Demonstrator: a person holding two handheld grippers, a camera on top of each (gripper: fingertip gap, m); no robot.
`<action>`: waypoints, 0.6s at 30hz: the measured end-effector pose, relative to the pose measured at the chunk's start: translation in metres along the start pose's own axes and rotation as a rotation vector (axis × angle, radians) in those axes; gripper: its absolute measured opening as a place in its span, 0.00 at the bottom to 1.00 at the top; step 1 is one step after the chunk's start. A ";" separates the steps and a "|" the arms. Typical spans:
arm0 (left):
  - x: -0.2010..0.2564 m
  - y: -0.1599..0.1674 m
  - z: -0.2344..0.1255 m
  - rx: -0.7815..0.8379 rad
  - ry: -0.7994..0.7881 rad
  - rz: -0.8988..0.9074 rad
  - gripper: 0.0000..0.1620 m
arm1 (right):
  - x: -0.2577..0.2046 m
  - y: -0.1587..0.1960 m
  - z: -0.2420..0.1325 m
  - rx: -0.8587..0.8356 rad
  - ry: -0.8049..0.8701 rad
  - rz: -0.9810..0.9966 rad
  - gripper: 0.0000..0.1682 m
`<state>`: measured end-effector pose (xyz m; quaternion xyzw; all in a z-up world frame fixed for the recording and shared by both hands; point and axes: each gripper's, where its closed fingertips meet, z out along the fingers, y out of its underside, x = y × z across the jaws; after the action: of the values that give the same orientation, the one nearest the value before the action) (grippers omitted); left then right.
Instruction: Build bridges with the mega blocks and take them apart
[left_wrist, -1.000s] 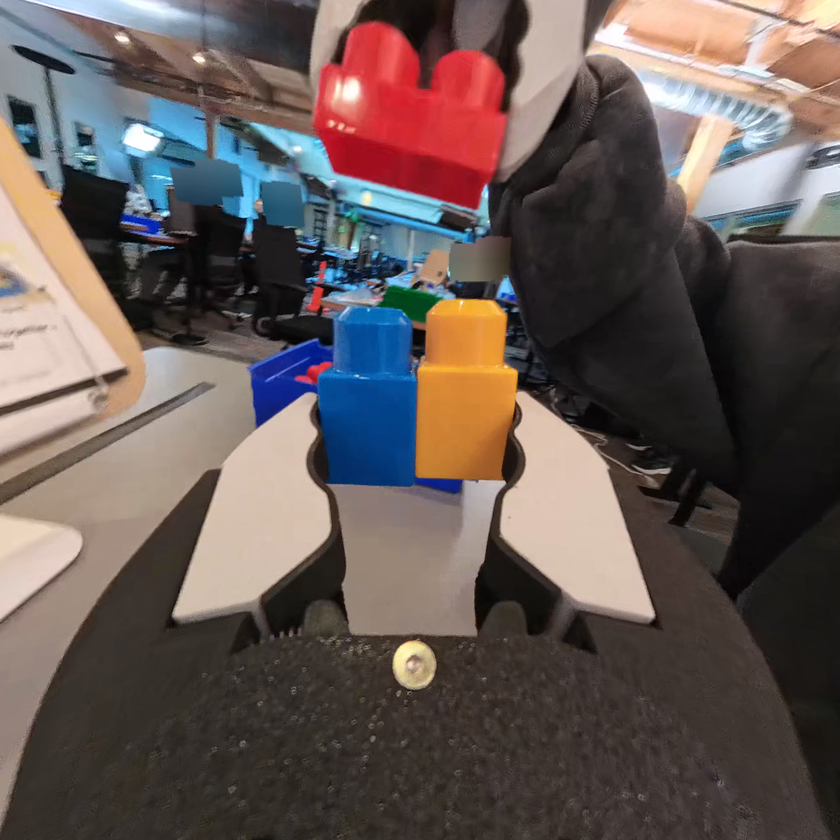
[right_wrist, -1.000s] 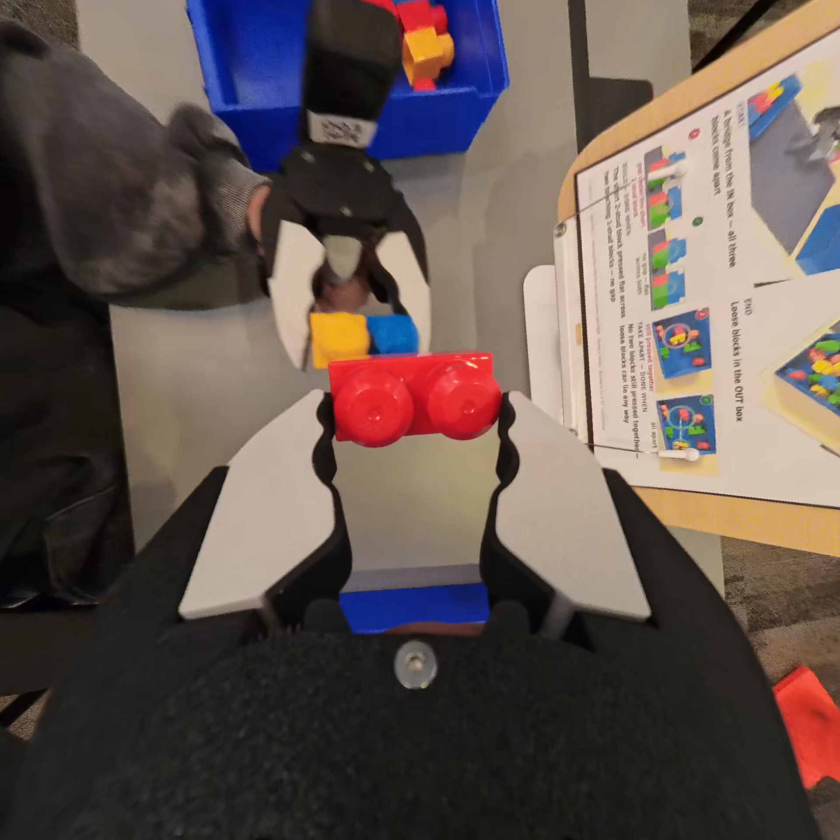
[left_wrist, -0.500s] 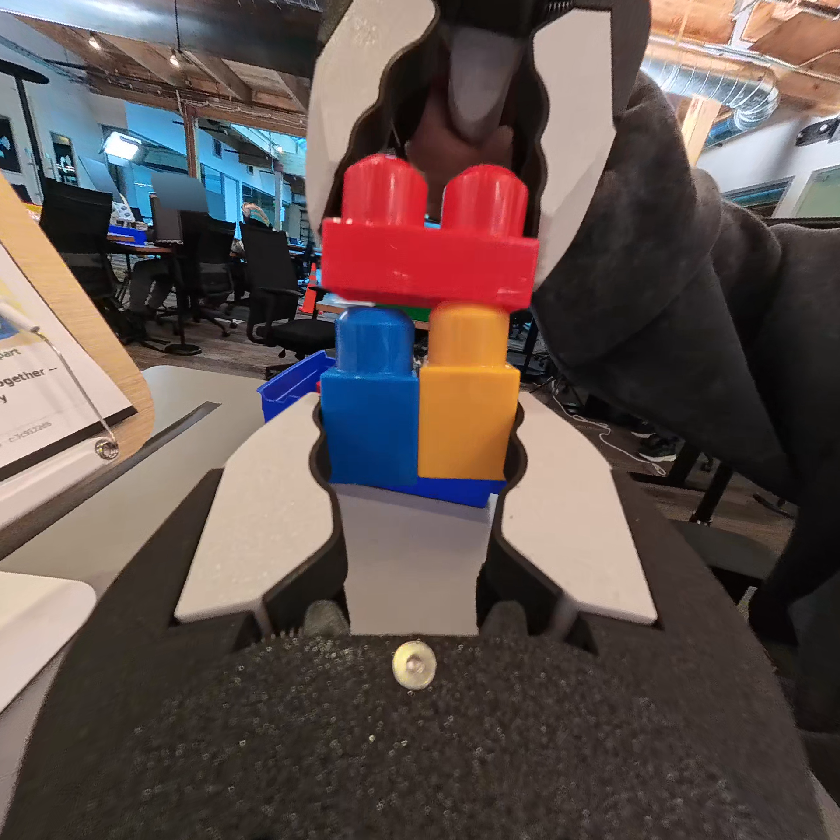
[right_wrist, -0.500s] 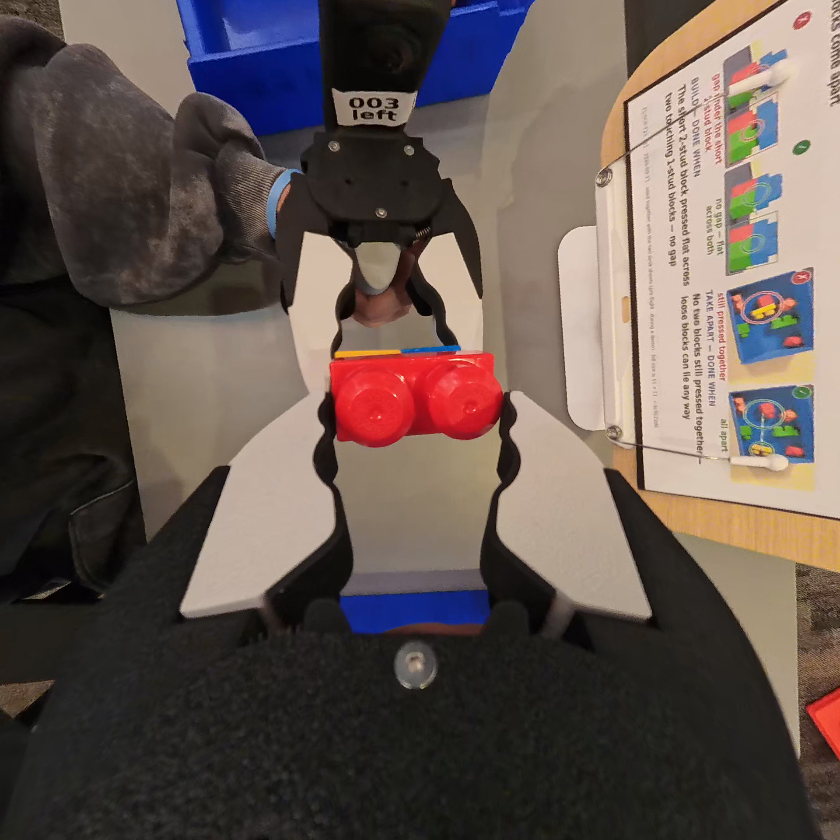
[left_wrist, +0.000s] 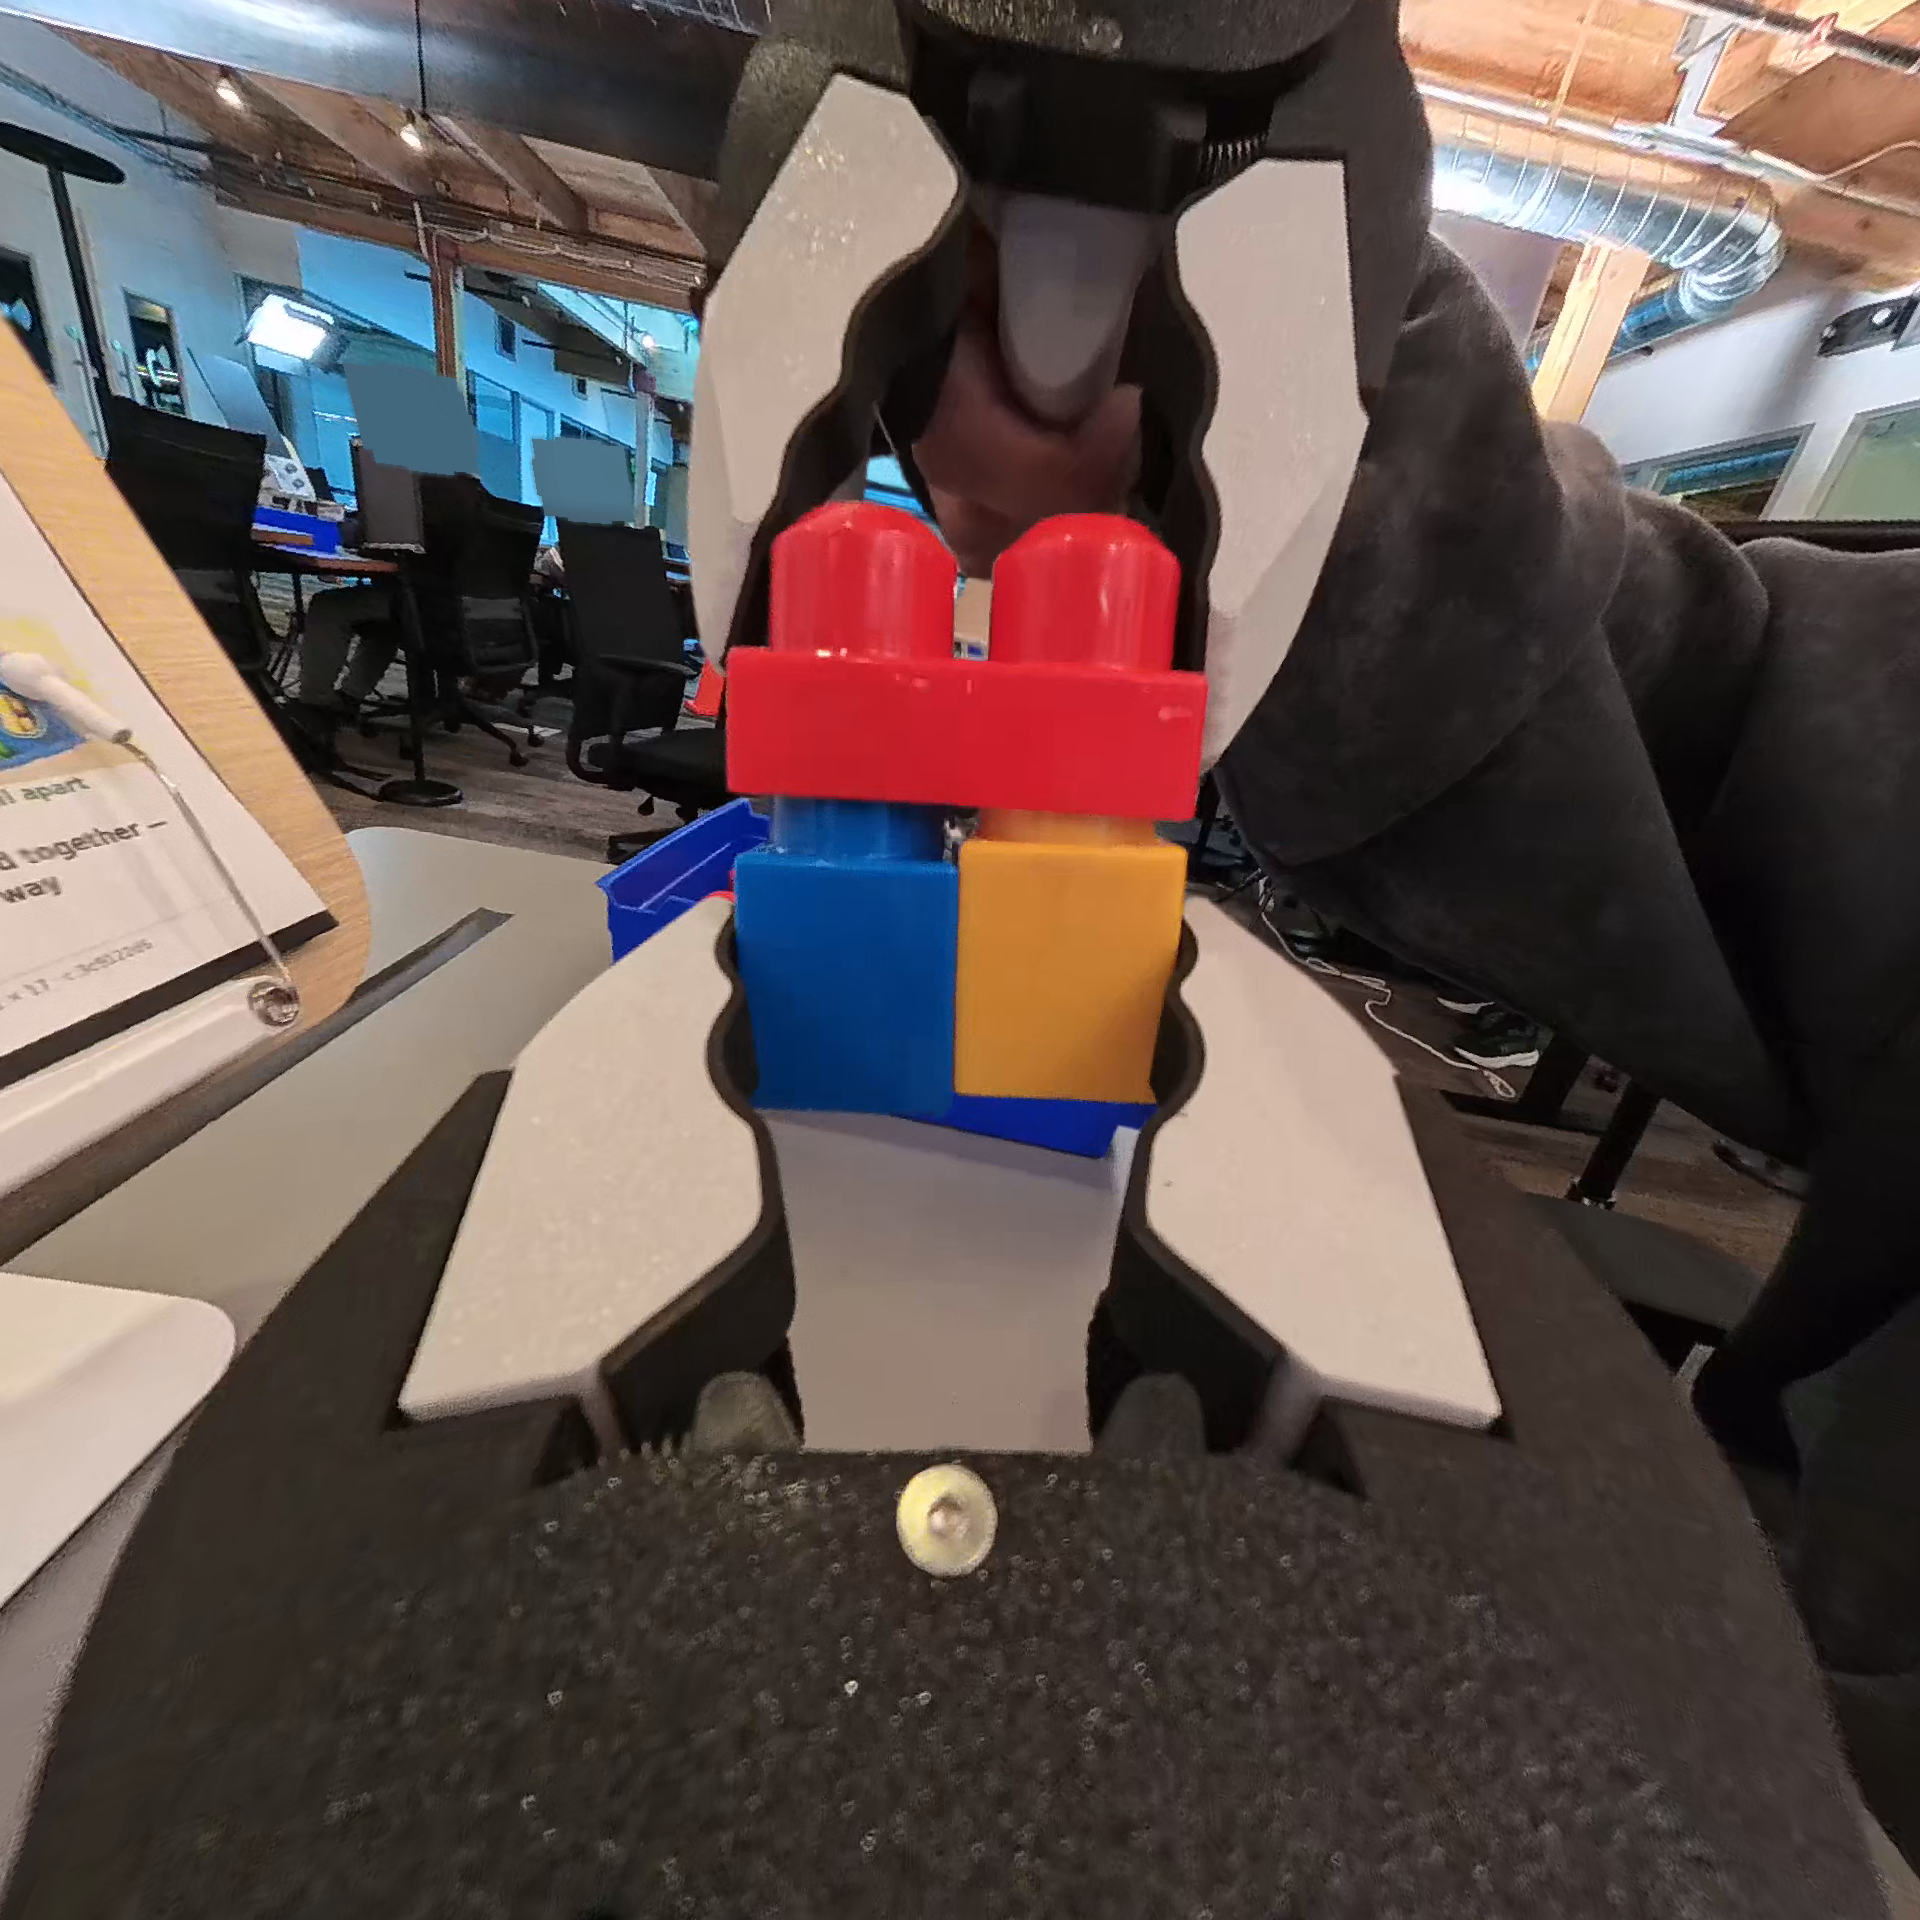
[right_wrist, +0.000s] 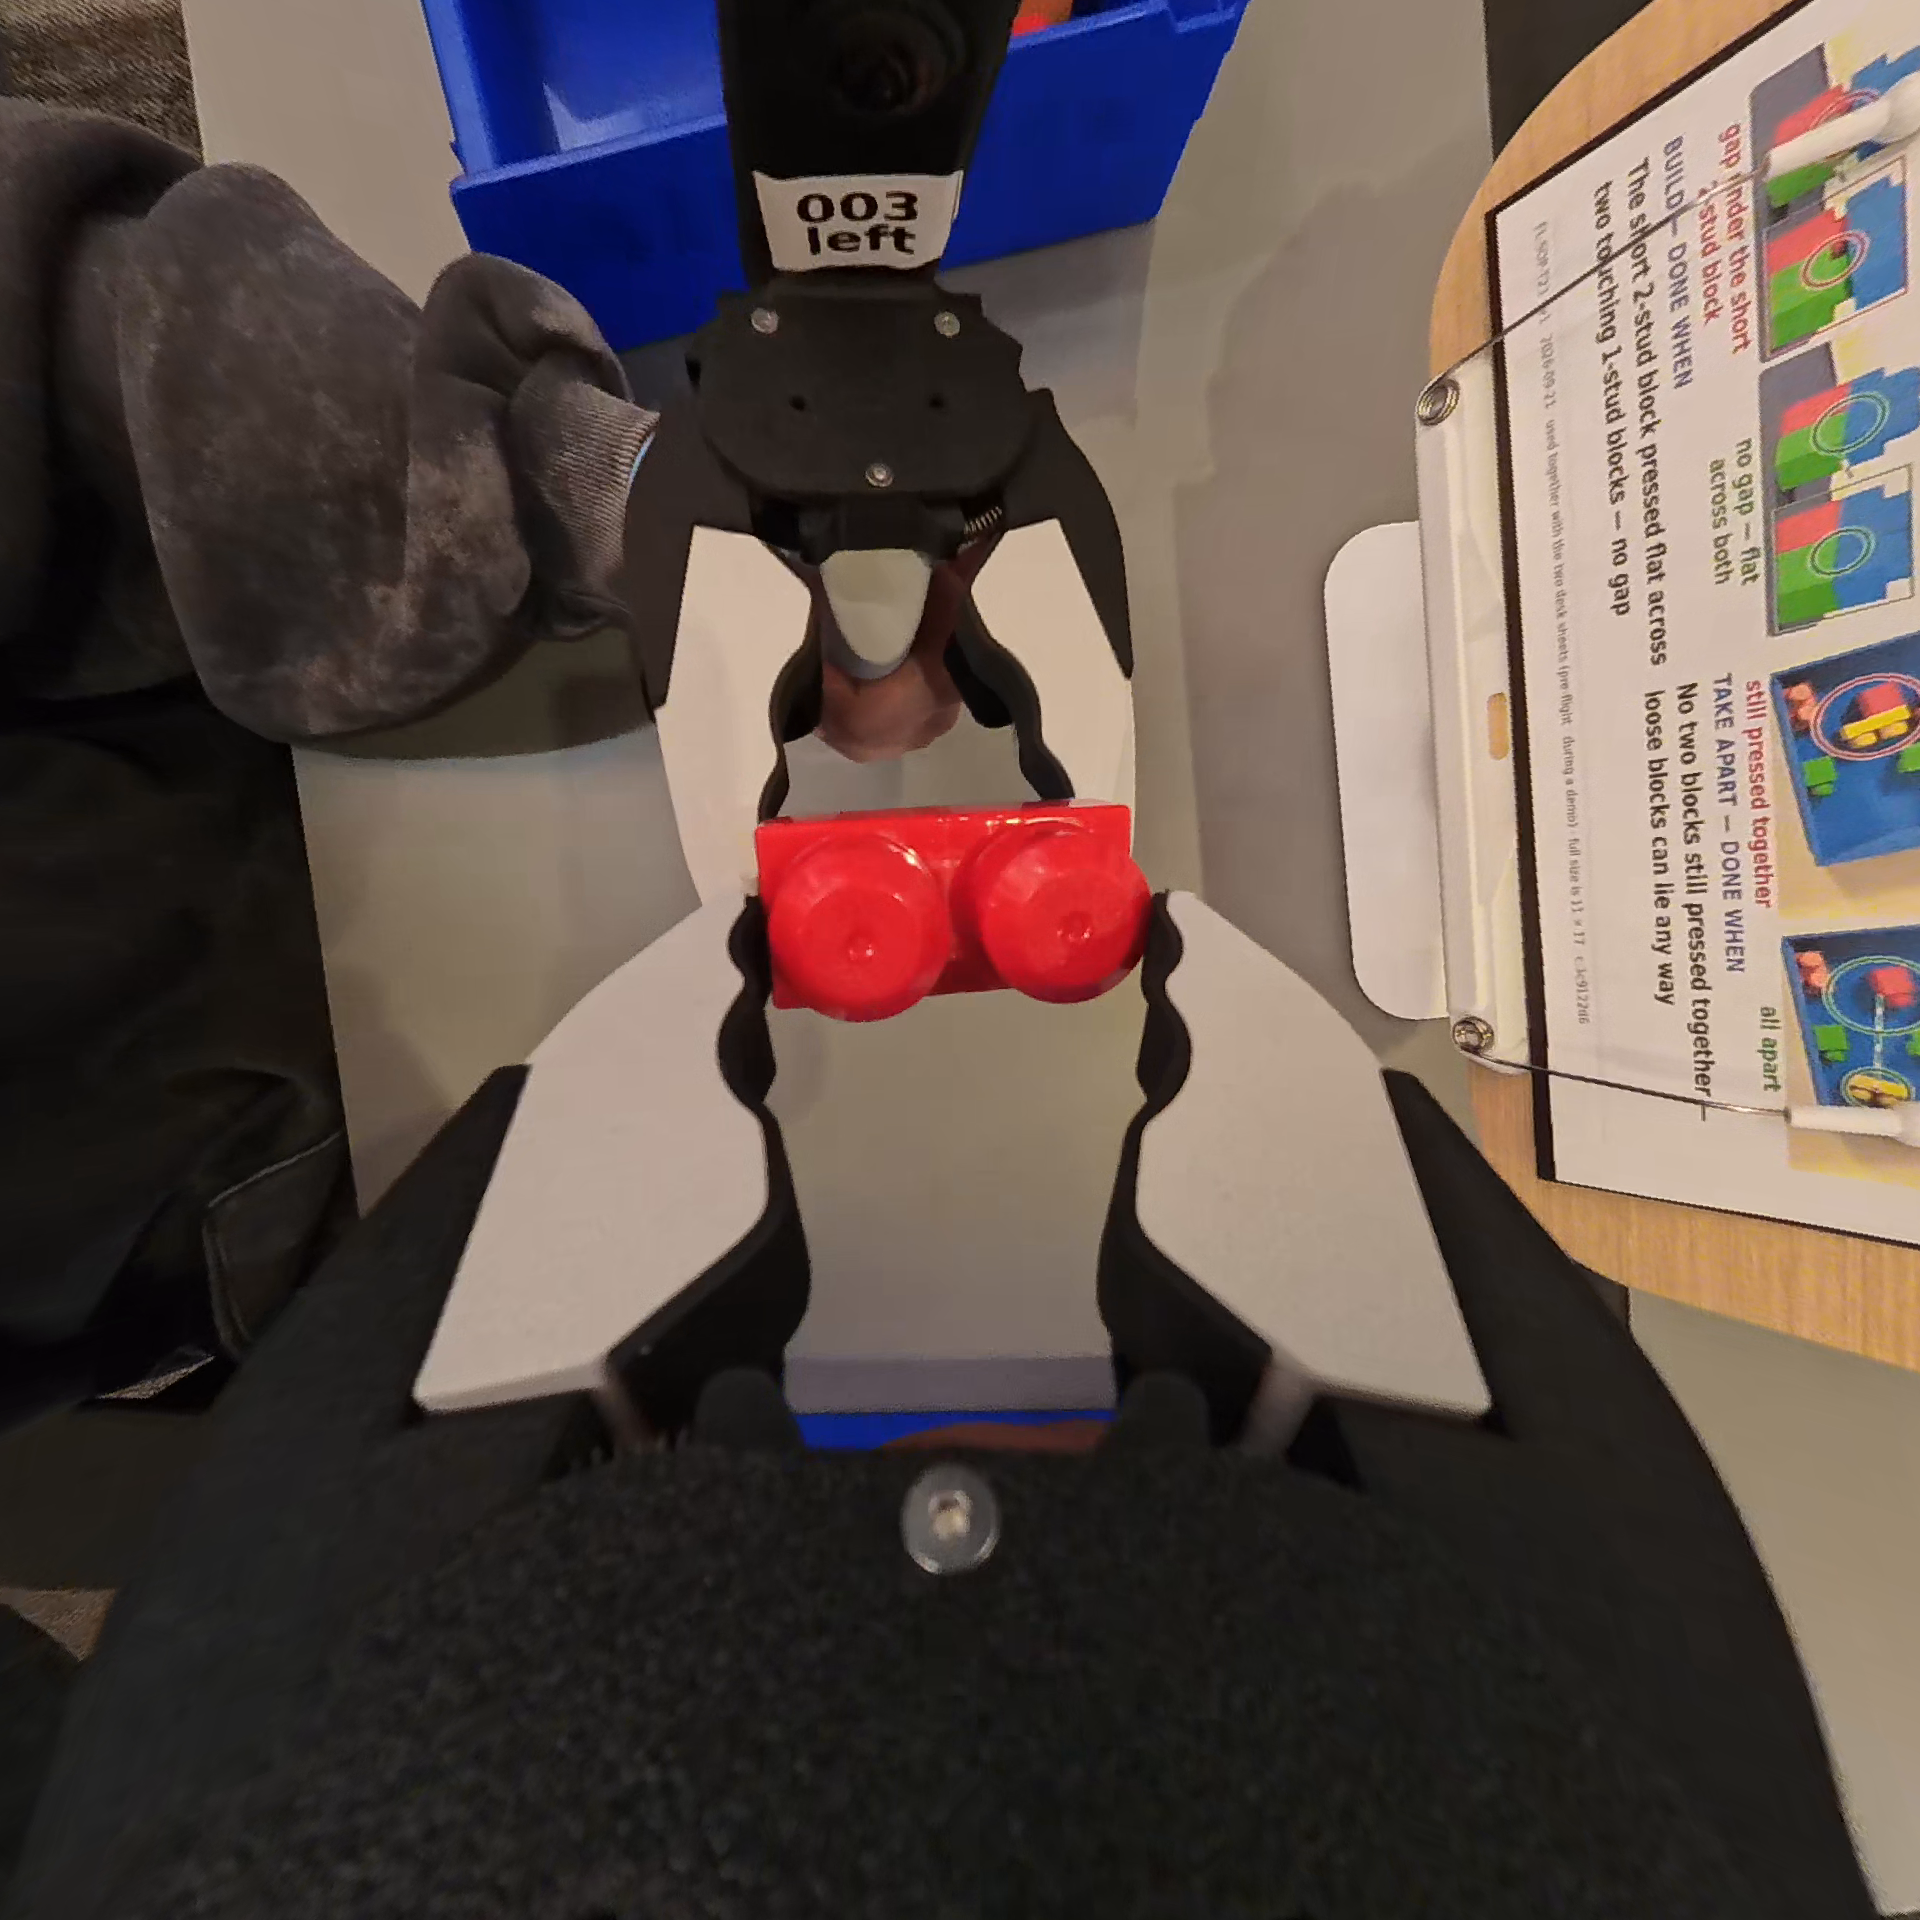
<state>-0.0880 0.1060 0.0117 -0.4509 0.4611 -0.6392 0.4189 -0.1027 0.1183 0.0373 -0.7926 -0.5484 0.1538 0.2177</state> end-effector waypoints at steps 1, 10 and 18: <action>-0.001 0.001 0.000 -0.004 -0.001 -0.005 0.46 | 0.001 0.001 0.001 -0.006 0.003 -0.004 0.41; -0.002 0.005 -0.002 -0.038 -0.010 -0.003 0.46 | 0.000 0.004 0.008 -0.010 -0.021 0.002 0.41; 0.002 0.011 -0.002 -0.059 -0.008 0.009 0.46 | -0.004 0.011 0.012 -0.019 -0.075 0.039 0.41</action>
<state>-0.0890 0.1024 0.0013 -0.4634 0.4800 -0.6216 0.4105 -0.1009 0.1136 0.0213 -0.7988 -0.5421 0.1825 0.1863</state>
